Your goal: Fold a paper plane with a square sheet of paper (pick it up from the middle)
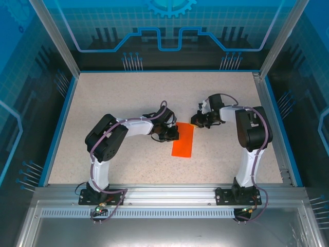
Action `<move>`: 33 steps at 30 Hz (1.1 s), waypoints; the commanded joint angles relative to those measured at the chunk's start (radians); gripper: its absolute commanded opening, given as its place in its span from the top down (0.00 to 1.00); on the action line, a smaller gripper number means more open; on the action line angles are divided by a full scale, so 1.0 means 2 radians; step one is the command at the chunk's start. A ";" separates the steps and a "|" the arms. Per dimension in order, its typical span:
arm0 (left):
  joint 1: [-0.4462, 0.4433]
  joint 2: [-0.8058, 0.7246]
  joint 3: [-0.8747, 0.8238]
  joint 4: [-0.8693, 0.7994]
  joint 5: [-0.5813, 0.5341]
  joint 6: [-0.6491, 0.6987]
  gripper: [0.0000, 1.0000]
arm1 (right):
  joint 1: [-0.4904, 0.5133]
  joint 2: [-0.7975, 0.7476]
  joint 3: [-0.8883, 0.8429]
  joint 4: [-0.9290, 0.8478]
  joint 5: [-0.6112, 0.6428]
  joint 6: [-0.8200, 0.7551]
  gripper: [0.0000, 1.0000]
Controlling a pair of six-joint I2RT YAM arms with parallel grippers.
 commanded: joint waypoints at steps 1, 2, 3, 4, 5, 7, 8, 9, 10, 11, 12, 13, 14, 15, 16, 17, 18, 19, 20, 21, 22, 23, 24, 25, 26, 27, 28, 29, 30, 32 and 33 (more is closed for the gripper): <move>-0.007 0.032 -0.014 -0.052 -0.022 0.014 1.00 | -0.009 0.032 -0.001 -0.031 0.015 0.012 0.95; -0.007 0.032 -0.014 -0.051 -0.021 0.013 1.00 | -0.011 0.030 0.000 -0.029 0.007 0.016 0.95; -0.007 0.033 -0.014 -0.051 -0.021 0.013 1.00 | -0.012 0.026 0.003 -0.032 0.003 0.018 0.95; -0.007 0.034 -0.013 -0.051 -0.020 0.013 1.00 | -0.012 0.019 0.009 -0.039 0.001 0.017 0.95; -0.007 0.035 -0.012 -0.052 -0.020 0.013 1.00 | -0.012 0.010 0.016 -0.052 0.002 0.015 0.94; -0.007 0.034 -0.012 -0.053 -0.021 0.014 1.00 | -0.012 -0.005 0.030 -0.070 0.002 0.010 0.94; -0.007 0.034 -0.012 -0.052 -0.021 0.014 1.00 | -0.012 -0.013 0.034 -0.073 0.001 0.006 0.94; -0.007 0.034 -0.011 -0.053 -0.021 0.014 1.00 | -0.013 -0.019 0.037 -0.073 -0.003 0.005 0.93; -0.007 0.034 -0.011 -0.054 -0.021 0.013 1.00 | -0.013 -0.021 0.040 -0.072 -0.009 0.005 0.93; -0.007 0.034 -0.011 -0.053 -0.021 0.013 1.00 | -0.013 -0.021 0.041 -0.073 -0.013 0.006 0.92; -0.006 0.034 -0.011 -0.053 -0.021 0.012 1.00 | -0.014 -0.020 0.043 -0.074 -0.013 0.007 0.92; -0.007 0.033 -0.012 -0.051 -0.021 0.011 1.00 | -0.014 -0.017 0.044 -0.074 -0.011 0.008 0.92; -0.007 0.034 -0.013 -0.050 -0.020 0.010 1.00 | -0.014 -0.013 0.042 -0.070 -0.010 0.010 0.92; -0.007 0.034 -0.014 -0.049 -0.020 0.010 1.00 | -0.014 -0.009 0.041 -0.069 -0.008 0.011 0.92; -0.007 0.034 -0.013 -0.048 -0.020 0.010 1.00 | -0.015 -0.002 0.040 -0.069 -0.006 0.012 0.92; -0.007 0.034 -0.012 -0.049 -0.020 0.010 1.00 | -0.016 0.004 0.039 -0.068 -0.002 0.015 0.92; -0.007 0.033 -0.013 -0.050 -0.019 0.010 1.00 | -0.016 0.008 0.038 -0.067 0.004 0.017 0.92; -0.007 0.034 -0.012 -0.050 -0.020 0.011 1.00 | -0.017 0.016 0.037 -0.067 0.008 0.021 0.92; -0.007 0.034 -0.011 -0.051 -0.020 0.011 1.00 | -0.017 0.022 0.037 -0.068 0.009 0.025 0.92; -0.007 0.033 -0.011 -0.052 -0.020 0.011 1.00 | -0.017 0.026 0.036 -0.067 0.007 0.026 0.93; -0.007 0.033 -0.010 -0.052 -0.019 0.012 1.00 | -0.015 0.028 0.034 -0.066 0.006 0.028 0.93; -0.007 0.033 -0.010 -0.052 -0.019 0.012 1.00 | -0.015 0.029 0.030 -0.063 0.005 0.031 0.93; -0.007 0.033 -0.009 -0.052 -0.019 0.011 1.00 | -0.016 0.027 0.027 -0.061 0.003 0.032 0.93; -0.007 0.033 -0.009 -0.051 -0.019 0.011 1.00 | -0.016 0.023 0.027 -0.061 0.003 0.033 0.92; -0.007 0.034 -0.009 -0.052 -0.019 0.011 1.00 | -0.017 0.020 0.030 -0.065 0.002 0.032 0.92; -0.007 0.034 -0.008 -0.053 -0.019 0.012 1.00 | -0.018 0.014 0.031 -0.067 0.000 0.030 0.92; -0.007 0.033 -0.008 -0.053 -0.019 0.011 1.00 | -0.018 0.004 0.030 -0.064 -0.004 0.028 0.92; -0.007 0.033 -0.007 -0.054 -0.019 0.011 1.00 | -0.018 -0.008 0.029 -0.062 -0.007 0.027 0.91; -0.007 0.032 -0.008 -0.055 -0.019 0.012 1.00 | -0.019 -0.022 0.025 -0.059 -0.010 0.026 0.90; -0.007 0.032 -0.009 -0.053 -0.020 0.011 1.00 | -0.019 -0.055 0.015 -0.052 -0.016 0.023 0.88; -0.006 0.032 -0.009 -0.053 -0.022 0.010 1.00 | -0.020 -0.069 0.009 -0.053 -0.016 0.021 0.87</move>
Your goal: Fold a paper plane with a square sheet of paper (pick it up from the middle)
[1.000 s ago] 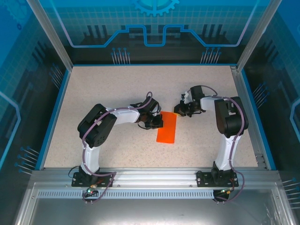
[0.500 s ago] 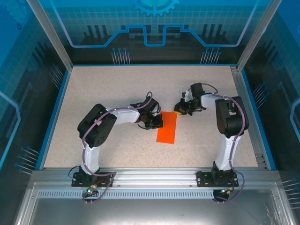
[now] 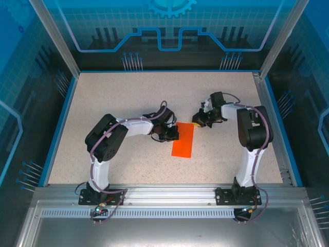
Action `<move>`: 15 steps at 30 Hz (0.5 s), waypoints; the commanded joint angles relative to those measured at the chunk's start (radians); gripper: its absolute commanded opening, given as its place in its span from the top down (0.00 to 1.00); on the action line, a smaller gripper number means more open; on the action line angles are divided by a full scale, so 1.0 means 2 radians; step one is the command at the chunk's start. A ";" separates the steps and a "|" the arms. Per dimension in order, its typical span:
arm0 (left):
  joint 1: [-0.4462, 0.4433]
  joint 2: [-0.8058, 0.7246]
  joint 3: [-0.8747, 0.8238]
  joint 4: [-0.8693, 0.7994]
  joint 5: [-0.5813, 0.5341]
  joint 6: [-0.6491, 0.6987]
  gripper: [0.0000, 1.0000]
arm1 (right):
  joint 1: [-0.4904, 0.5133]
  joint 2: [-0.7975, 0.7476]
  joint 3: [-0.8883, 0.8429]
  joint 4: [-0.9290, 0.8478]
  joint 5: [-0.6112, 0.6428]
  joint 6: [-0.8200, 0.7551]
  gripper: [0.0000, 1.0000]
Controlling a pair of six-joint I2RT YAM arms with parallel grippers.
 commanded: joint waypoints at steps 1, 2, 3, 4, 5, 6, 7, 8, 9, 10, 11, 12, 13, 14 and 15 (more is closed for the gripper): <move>-0.007 0.032 -0.010 -0.051 -0.022 0.008 1.00 | -0.008 -0.068 -0.021 0.000 -0.013 -0.004 0.86; -0.007 0.032 -0.011 -0.050 -0.021 0.007 1.00 | -0.008 -0.085 -0.037 0.003 -0.011 -0.004 0.85; -0.007 0.031 -0.012 -0.047 -0.021 0.005 1.00 | -0.007 -0.096 -0.051 0.007 -0.011 -0.004 0.85; -0.007 0.030 -0.014 -0.044 -0.021 0.003 1.00 | -0.006 -0.108 -0.067 0.013 -0.012 -0.002 0.84; -0.007 0.030 -0.014 -0.043 -0.021 0.001 1.00 | -0.003 -0.120 -0.087 0.023 -0.015 0.001 0.83; -0.007 0.029 -0.015 -0.043 -0.021 0.001 1.00 | 0.001 -0.130 -0.103 0.033 -0.019 0.006 0.83; -0.007 0.029 -0.014 -0.042 -0.021 0.002 1.00 | 0.009 -0.140 -0.119 0.044 -0.025 0.007 0.83; -0.006 0.028 -0.013 -0.043 -0.021 0.002 1.00 | 0.019 -0.148 -0.132 0.045 -0.026 0.006 0.83; -0.007 0.029 -0.013 -0.045 -0.021 0.003 1.00 | 0.028 -0.157 -0.146 0.045 -0.022 0.007 0.84; -0.007 0.028 -0.012 -0.046 -0.021 0.004 1.00 | 0.040 -0.170 -0.166 0.050 -0.014 0.012 0.84; -0.007 0.028 -0.011 -0.047 -0.022 0.005 1.00 | 0.050 -0.181 -0.184 0.061 -0.010 0.019 0.84; -0.007 0.027 -0.011 -0.048 -0.023 0.005 1.00 | 0.061 -0.193 -0.204 0.075 -0.007 0.028 0.85; -0.007 0.027 -0.011 -0.049 -0.023 0.005 1.00 | 0.070 -0.206 -0.225 0.088 -0.004 0.037 0.85; -0.007 0.026 -0.011 -0.051 -0.024 0.006 1.00 | 0.079 -0.219 -0.244 0.102 0.001 0.047 0.85; -0.007 0.025 -0.011 -0.051 -0.024 0.006 1.00 | 0.086 -0.229 -0.261 0.115 0.002 0.056 0.84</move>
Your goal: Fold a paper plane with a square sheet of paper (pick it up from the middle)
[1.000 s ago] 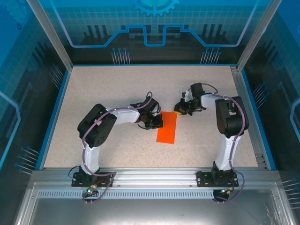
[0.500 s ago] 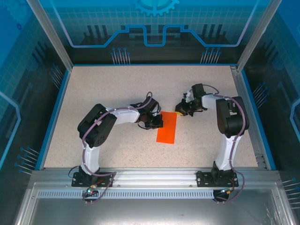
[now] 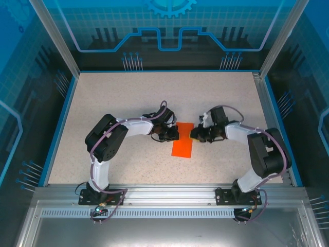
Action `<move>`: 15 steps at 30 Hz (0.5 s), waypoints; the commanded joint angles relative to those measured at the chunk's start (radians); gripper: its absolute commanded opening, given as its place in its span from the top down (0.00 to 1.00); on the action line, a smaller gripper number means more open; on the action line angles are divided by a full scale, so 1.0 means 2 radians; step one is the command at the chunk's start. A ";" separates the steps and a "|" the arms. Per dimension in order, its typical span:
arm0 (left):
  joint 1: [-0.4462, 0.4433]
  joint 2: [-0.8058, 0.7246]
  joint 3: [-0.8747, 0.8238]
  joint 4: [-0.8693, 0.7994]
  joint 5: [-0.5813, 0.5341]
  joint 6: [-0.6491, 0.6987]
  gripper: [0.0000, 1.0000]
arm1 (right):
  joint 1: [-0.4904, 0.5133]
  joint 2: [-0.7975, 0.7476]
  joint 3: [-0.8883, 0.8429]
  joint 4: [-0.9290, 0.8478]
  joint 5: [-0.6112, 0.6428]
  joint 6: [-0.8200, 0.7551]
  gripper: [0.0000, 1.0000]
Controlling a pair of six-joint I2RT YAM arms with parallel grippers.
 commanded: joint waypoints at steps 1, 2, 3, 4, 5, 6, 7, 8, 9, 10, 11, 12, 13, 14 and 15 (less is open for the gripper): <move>-0.007 0.024 -0.012 -0.050 -0.024 0.007 1.00 | 0.027 -0.041 -0.050 0.056 0.008 0.038 0.83; -0.007 0.024 -0.013 -0.050 -0.024 0.008 1.00 | 0.035 -0.046 -0.060 0.064 0.008 0.041 0.82; -0.007 0.024 -0.013 -0.050 -0.024 0.008 1.00 | 0.045 -0.050 -0.067 0.067 0.008 0.042 0.82; -0.007 0.024 -0.013 -0.051 -0.025 0.008 1.00 | 0.054 -0.051 -0.070 0.064 0.011 0.041 0.83; -0.006 0.023 -0.013 -0.052 -0.025 0.008 1.00 | 0.064 -0.052 -0.075 0.063 0.018 0.043 0.83; -0.007 0.024 -0.012 -0.052 -0.025 0.008 1.00 | 0.070 -0.054 -0.078 0.063 0.024 0.042 0.83; -0.007 0.023 -0.012 -0.052 -0.024 0.008 1.00 | 0.073 -0.054 -0.083 0.060 0.030 0.040 0.83; -0.007 0.023 -0.013 -0.050 -0.023 0.008 1.00 | 0.073 -0.054 -0.089 0.057 0.039 0.038 0.82; -0.007 0.022 -0.013 -0.051 -0.024 0.008 1.00 | 0.073 -0.052 -0.094 0.057 0.043 0.038 0.82; -0.007 0.022 -0.013 -0.052 -0.025 0.009 1.00 | 0.073 -0.049 -0.101 0.061 0.047 0.036 0.81; -0.007 0.022 -0.012 -0.051 -0.025 0.009 1.00 | 0.073 -0.044 -0.106 0.064 0.047 0.035 0.81; -0.007 0.021 -0.013 -0.051 -0.025 0.009 1.00 | 0.073 -0.039 -0.108 0.062 0.047 0.035 0.81; -0.007 0.022 -0.012 -0.051 -0.024 0.008 1.00 | 0.073 -0.034 -0.111 0.060 0.049 0.033 0.81; -0.007 0.020 -0.012 -0.050 -0.024 0.008 1.00 | 0.073 -0.031 -0.114 0.062 0.050 0.032 0.81; -0.007 0.020 -0.012 -0.050 -0.023 0.008 1.00 | 0.073 -0.031 -0.116 0.061 0.050 0.031 0.82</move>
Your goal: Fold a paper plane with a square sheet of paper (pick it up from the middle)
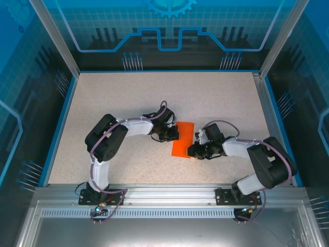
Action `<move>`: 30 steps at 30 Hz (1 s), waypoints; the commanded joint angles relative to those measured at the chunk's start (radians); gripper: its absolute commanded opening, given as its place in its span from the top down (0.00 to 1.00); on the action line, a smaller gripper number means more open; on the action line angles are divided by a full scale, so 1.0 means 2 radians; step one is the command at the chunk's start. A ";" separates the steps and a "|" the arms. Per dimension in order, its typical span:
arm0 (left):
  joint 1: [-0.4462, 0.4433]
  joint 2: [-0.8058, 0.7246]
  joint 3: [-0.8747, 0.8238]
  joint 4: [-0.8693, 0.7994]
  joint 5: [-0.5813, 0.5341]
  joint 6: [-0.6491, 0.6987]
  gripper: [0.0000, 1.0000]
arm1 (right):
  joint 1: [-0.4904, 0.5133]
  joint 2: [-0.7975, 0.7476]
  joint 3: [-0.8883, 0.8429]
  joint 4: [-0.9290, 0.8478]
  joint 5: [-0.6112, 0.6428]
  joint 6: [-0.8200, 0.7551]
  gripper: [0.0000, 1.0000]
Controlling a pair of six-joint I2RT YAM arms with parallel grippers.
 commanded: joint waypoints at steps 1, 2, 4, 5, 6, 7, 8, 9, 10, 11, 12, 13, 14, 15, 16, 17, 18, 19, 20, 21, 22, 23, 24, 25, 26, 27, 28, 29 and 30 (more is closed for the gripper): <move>-0.007 0.018 -0.012 -0.049 -0.022 0.008 1.00 | 0.003 0.007 -0.012 -0.001 0.016 -0.002 0.81; -0.007 0.017 -0.013 -0.048 -0.021 0.008 1.00 | 0.002 0.001 -0.011 -0.005 0.014 -0.003 0.81; -0.007 0.010 -0.012 -0.045 -0.013 0.008 1.00 | 0.002 -0.017 0.001 -0.027 0.017 -0.010 0.80; -0.007 0.006 -0.011 -0.044 -0.010 0.008 1.00 | 0.001 -0.034 0.010 -0.045 0.025 -0.015 0.79; -0.007 0.001 -0.010 -0.044 -0.007 0.008 0.98 | -0.001 -0.046 0.017 -0.060 0.035 -0.020 0.78; -0.007 -0.008 -0.009 -0.041 -0.002 0.009 0.91 | -0.004 -0.061 0.026 -0.080 0.051 -0.026 0.75; -0.007 -0.017 -0.010 -0.039 0.000 0.006 0.84 | -0.008 -0.073 0.036 -0.102 0.077 -0.030 0.73; -0.007 -0.027 -0.010 -0.037 0.000 0.005 0.81 | -0.013 -0.081 0.044 -0.120 0.102 -0.031 0.71; -0.007 -0.036 -0.009 -0.038 -0.002 0.004 0.77 | -0.020 -0.087 0.051 -0.138 0.122 -0.030 0.69; -0.006 -0.048 -0.008 -0.039 -0.007 0.004 0.73 | -0.029 -0.088 0.056 -0.146 0.128 -0.029 0.68; -0.006 -0.057 -0.008 -0.042 -0.011 0.003 0.70 | -0.037 -0.088 0.059 -0.145 0.126 -0.028 0.67; -0.004 -0.066 -0.008 -0.043 -0.017 0.003 0.63 | -0.042 -0.085 0.060 -0.136 0.115 -0.025 0.66; -0.001 -0.073 -0.010 -0.043 -0.020 0.002 0.60 | -0.042 -0.080 0.062 -0.123 0.102 -0.021 0.64; 0.002 -0.076 -0.012 -0.041 -0.020 0.002 0.59 | -0.041 -0.075 0.064 -0.115 0.096 -0.018 0.64; 0.007 -0.079 -0.015 -0.041 -0.018 0.000 0.58 | -0.040 -0.068 0.067 -0.107 0.091 -0.011 0.64; 0.013 -0.081 -0.017 -0.038 -0.012 -0.003 0.56 | -0.039 -0.061 0.070 -0.100 0.088 -0.007 0.64; 0.019 -0.082 -0.023 -0.033 -0.004 -0.005 0.54 | -0.038 -0.056 0.072 -0.096 0.085 -0.005 0.64; 0.024 -0.083 -0.028 -0.026 0.004 -0.008 0.51 | -0.036 -0.049 0.075 -0.090 0.083 -0.002 0.64; 0.030 -0.082 -0.033 -0.021 0.014 -0.011 0.50 | -0.034 -0.045 0.077 -0.086 0.081 0.001 0.64; 0.034 -0.081 -0.036 -0.015 0.023 -0.015 0.49 | -0.031 -0.040 0.077 -0.081 0.079 0.002 0.63; 0.038 -0.080 -0.042 -0.005 0.032 -0.019 0.49 | -0.028 -0.035 0.080 -0.076 0.079 0.005 0.63; 0.040 -0.079 -0.047 0.002 0.041 -0.024 0.48 | -0.026 -0.028 0.082 -0.072 0.075 0.006 0.63; 0.043 -0.077 -0.050 0.007 0.045 -0.027 0.47 | -0.024 -0.022 0.085 -0.069 0.072 0.006 0.63; 0.045 -0.075 -0.053 0.014 0.051 -0.031 0.47 | -0.022 -0.017 0.088 -0.067 0.070 0.007 0.63; 0.046 -0.073 -0.054 0.018 0.055 -0.034 0.47 | -0.020 -0.013 0.090 -0.065 0.068 0.008 0.63; 0.046 -0.071 -0.053 0.018 0.059 -0.035 0.47 | -0.020 -0.010 0.091 -0.062 0.067 0.009 0.63; 0.046 -0.068 -0.052 0.018 0.060 -0.035 0.46 | -0.020 -0.008 0.093 -0.059 0.066 0.011 0.62; 0.046 -0.067 -0.051 0.018 0.061 -0.035 0.47 | -0.019 -0.006 0.094 -0.056 0.065 0.012 0.62; 0.046 -0.065 -0.051 0.018 0.060 -0.035 0.46 | -0.018 -0.003 0.096 -0.054 0.065 0.012 0.62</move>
